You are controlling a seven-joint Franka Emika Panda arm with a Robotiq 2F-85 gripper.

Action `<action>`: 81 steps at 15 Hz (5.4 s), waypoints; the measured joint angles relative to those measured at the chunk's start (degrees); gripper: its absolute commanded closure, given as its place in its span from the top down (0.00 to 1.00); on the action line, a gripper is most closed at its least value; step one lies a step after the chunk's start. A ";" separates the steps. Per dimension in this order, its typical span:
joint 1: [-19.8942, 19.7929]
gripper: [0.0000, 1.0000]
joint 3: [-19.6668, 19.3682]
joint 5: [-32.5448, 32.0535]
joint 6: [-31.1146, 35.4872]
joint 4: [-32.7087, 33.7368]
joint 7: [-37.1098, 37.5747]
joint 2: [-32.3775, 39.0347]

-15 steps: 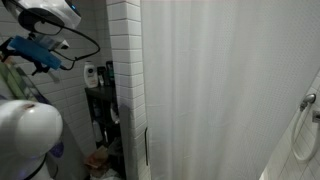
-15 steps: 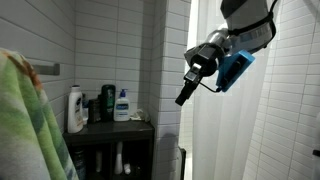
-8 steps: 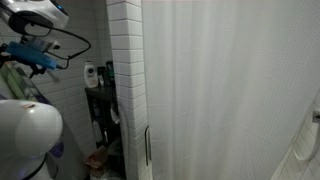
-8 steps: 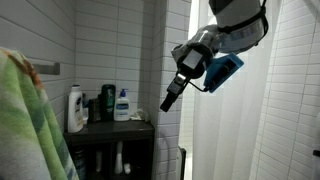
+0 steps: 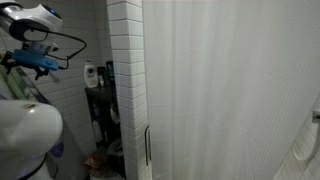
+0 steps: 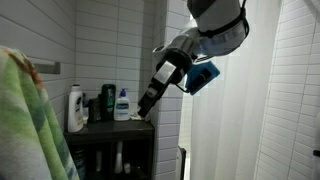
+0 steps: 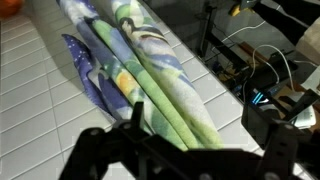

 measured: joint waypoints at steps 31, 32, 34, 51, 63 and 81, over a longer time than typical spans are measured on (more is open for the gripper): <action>10.32 1.00 2.31 -0.78 42.92 4.27 -1.58 18.21; 11.23 1.00 2.30 2.80 43.61 5.26 -4.08 18.81; 13.30 1.00 1.74 12.65 43.71 8.40 -11.32 19.67; 7.93 1.00 -1.81 54.09 7.58 13.54 -44.91 17.77; 5.66 1.00 4.19 54.79 -1.41 5.11 -48.68 9.59; 4.87 1.00 15.33 60.35 22.20 5.40 -69.53 9.02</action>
